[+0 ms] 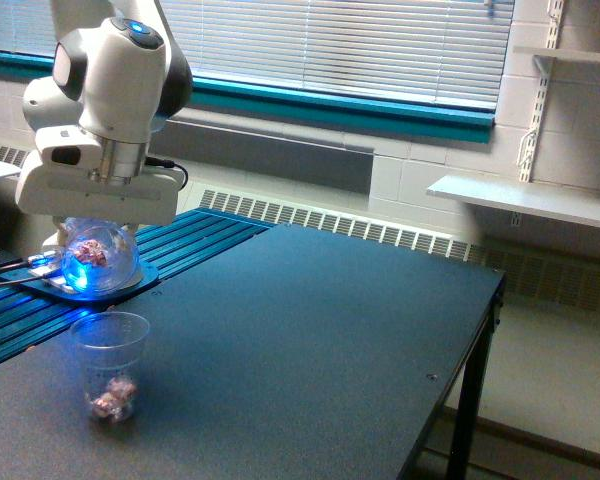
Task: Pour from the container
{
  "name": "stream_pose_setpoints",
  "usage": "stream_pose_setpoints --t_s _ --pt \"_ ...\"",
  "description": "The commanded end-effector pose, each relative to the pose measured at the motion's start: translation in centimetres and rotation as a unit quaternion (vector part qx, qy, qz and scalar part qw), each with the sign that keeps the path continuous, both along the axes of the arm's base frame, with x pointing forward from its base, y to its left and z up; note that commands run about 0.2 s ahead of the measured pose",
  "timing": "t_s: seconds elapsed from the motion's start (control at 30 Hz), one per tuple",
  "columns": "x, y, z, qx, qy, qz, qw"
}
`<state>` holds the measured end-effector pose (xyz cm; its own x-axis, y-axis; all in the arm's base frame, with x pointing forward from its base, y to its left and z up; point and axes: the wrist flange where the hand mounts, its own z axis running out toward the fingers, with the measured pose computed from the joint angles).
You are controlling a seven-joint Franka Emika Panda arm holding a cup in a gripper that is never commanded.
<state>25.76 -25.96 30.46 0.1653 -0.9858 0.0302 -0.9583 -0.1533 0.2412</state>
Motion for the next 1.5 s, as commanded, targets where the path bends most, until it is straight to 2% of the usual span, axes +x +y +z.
stream_pose_setpoints --t_s 0.03,0.63,0.93,1.5 --pt "0.32 0.28 -0.14 0.004 0.006 0.006 1.0" --pt "-0.23 0.71 -0.24 0.027 0.023 -0.005 0.9993" --pt "0.22 0.55 0.23 0.02 0.024 -0.004 0.9995" --pt "0.72 1.11 0.26 0.024 0.024 -0.002 0.9994"
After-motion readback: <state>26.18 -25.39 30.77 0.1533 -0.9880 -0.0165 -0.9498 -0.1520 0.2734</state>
